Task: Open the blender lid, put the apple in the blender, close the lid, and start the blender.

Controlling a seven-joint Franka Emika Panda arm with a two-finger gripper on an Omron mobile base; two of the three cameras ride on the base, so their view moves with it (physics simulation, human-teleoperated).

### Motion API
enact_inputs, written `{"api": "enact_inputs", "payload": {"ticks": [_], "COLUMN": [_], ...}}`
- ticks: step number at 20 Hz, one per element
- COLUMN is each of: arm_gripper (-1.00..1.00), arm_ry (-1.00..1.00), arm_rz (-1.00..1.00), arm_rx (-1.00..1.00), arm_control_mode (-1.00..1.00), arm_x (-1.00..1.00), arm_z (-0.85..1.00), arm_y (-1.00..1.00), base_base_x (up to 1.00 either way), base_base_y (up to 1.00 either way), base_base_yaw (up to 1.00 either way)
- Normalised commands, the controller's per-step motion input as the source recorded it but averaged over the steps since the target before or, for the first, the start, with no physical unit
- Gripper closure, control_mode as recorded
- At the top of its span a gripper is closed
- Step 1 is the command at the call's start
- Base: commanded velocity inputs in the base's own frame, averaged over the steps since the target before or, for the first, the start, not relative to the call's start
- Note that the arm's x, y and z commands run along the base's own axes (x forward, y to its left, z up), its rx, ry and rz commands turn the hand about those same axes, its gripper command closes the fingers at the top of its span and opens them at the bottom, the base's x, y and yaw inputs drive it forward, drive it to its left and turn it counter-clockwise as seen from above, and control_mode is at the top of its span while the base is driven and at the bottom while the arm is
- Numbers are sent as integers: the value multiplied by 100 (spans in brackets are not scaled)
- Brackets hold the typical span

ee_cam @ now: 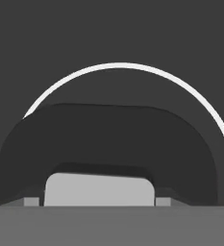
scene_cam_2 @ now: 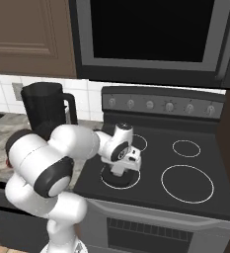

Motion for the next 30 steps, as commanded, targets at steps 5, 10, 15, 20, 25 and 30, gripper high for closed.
{"api": "enact_inputs", "payload": {"ticks": [5,10,15,20,25,30], "arm_gripper": [-100,-100,-100,-100,-100,-100], "arm_ry": [2,0,0,0,-11,-17], "arm_rz": [4,1,0,0,1,2], "arm_rx": [2,0,0,0,0,0], "arm_control_mode": [-100,-100,-100,-100,-100,-100], "arm_x": [16,0,0,-4,-34,-91], "arm_z": [-15,-7,0,22,58,70], "arm_y": [0,0,9,4,0,13], "base_base_x": [0,0,0,0,0,0], "base_base_y": [0,0,0,0,0,0], "base_base_yaw": [0,0,0,0,0,0]}}
